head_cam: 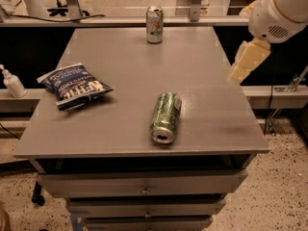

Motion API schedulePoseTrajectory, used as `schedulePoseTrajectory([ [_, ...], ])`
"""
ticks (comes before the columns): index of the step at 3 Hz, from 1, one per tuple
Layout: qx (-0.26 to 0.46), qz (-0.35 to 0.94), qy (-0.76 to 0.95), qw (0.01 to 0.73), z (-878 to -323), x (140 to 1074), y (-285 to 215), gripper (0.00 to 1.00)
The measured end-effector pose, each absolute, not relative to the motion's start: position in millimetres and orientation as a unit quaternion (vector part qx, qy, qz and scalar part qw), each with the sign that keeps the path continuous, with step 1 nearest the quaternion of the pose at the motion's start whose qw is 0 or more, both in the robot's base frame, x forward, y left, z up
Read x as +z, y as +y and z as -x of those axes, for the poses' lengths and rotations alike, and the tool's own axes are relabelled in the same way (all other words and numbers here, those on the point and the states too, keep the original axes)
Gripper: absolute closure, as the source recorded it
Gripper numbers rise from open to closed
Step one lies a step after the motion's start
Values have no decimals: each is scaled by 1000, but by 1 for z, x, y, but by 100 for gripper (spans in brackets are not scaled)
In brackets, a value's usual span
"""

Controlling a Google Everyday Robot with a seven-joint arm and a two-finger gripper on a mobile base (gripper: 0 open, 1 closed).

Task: Move 7up can near blue chip bag

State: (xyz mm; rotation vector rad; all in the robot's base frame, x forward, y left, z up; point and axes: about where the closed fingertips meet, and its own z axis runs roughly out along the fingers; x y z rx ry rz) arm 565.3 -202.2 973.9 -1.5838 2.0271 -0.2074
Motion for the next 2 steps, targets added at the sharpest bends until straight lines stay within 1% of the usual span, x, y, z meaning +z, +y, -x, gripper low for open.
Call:
schedulePoseTrajectory([
  [1,-72,568,758,313,-625,971,-193,0],
  [2,-44,527,774,348,-676,963,-188,0],
])
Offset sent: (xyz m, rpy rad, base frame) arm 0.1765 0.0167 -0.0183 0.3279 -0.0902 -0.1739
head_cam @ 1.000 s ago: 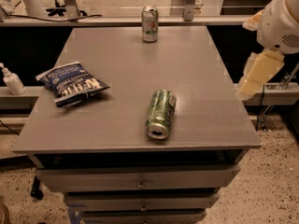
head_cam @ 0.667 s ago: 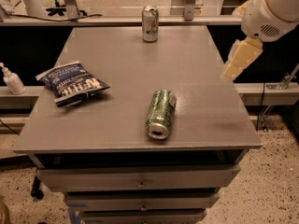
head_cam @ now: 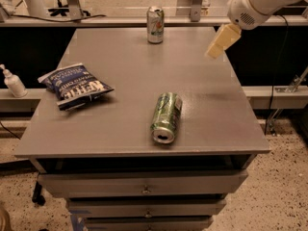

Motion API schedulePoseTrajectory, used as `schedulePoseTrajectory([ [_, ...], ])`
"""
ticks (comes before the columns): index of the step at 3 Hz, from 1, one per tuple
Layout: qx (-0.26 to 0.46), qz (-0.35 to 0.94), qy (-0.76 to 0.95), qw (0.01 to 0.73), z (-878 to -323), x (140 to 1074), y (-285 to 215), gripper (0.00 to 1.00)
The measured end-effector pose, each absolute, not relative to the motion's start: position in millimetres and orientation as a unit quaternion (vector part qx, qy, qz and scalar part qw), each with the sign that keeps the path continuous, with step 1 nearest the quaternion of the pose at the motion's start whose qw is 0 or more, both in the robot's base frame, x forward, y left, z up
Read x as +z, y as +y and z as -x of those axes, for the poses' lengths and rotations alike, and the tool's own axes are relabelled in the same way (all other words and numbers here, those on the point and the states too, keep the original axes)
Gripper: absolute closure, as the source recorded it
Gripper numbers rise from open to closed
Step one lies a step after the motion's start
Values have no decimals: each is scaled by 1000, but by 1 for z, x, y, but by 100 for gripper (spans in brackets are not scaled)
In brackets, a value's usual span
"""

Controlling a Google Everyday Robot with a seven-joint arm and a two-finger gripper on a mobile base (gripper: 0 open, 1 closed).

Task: Move 7up can near blue chip bag

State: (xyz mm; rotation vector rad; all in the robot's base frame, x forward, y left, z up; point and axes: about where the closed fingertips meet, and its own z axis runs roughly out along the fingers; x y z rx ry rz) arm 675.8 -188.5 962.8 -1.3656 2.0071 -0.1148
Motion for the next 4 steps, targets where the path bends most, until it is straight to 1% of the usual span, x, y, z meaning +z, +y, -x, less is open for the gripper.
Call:
schedulePoseTrajectory([
  [1,16,474,793,383,-714,946,-179,0],
  [3,28,474,787,394,-717,940,-172,0],
  [4,62,453,785,417,-730,918,-153,0],
])
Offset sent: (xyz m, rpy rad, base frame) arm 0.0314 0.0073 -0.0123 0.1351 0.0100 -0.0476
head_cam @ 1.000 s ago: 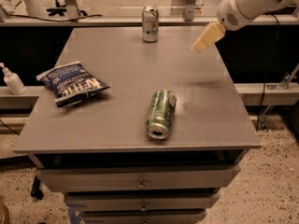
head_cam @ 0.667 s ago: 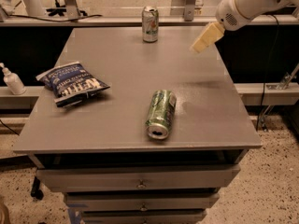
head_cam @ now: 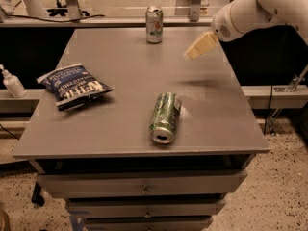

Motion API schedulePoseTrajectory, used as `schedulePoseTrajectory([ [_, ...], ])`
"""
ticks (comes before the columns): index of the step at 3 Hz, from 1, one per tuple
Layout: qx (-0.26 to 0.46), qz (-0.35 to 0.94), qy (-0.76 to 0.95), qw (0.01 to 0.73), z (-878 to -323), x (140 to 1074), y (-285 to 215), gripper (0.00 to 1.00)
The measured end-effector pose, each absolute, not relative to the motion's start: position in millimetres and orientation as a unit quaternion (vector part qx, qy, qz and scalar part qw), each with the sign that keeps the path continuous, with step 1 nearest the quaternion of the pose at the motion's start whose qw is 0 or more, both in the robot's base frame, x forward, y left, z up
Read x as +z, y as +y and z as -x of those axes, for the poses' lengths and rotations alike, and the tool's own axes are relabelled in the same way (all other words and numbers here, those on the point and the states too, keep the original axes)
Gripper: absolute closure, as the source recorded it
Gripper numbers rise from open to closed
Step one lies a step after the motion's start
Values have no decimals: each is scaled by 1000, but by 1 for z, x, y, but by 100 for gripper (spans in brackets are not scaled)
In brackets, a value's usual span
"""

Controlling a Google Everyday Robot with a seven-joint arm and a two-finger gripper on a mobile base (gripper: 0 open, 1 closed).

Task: Move 7up can near blue chip bag

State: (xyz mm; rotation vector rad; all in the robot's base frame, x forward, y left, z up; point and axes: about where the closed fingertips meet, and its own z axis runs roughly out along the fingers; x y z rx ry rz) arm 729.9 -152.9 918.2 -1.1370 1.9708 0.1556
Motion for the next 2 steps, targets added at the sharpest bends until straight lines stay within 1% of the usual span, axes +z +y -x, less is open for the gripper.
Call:
schedulePoseTrajectory([
  [2,121,402,770,480,-783,900,-132,0],
])
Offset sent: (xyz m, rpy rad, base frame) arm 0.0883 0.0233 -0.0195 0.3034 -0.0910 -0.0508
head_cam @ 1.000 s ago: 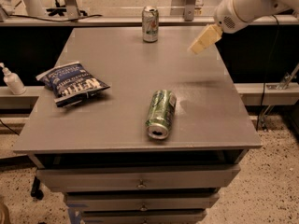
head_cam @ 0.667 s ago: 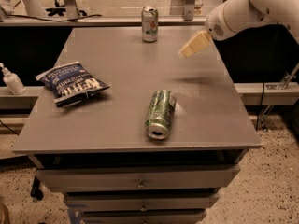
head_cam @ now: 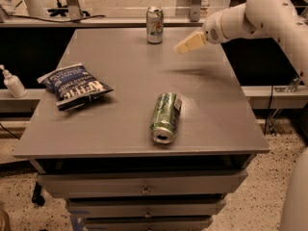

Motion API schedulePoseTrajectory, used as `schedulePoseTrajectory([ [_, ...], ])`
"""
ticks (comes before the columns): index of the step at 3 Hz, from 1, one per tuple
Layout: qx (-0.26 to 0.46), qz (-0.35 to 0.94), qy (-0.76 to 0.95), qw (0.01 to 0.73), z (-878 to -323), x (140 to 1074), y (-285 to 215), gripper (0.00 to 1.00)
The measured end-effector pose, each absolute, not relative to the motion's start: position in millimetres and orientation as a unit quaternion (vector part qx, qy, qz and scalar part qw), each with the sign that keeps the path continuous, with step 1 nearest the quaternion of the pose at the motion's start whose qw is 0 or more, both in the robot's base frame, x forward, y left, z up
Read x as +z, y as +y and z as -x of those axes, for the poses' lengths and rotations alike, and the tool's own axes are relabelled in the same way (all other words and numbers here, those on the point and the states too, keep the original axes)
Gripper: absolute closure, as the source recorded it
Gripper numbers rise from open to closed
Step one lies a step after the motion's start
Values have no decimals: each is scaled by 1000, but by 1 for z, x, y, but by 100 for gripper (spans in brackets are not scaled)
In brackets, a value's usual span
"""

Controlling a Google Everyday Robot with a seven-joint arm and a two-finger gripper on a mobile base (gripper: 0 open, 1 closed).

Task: Move 7up can near blue chip bag

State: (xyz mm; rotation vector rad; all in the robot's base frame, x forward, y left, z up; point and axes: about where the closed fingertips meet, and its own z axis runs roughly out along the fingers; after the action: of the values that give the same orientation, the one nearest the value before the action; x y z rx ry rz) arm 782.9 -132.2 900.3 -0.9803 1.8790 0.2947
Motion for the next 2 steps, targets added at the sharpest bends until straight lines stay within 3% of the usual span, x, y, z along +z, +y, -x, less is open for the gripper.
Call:
schedulePoseTrajectory([
  [2,161,370,749,526,-830,895,-105,0],
])
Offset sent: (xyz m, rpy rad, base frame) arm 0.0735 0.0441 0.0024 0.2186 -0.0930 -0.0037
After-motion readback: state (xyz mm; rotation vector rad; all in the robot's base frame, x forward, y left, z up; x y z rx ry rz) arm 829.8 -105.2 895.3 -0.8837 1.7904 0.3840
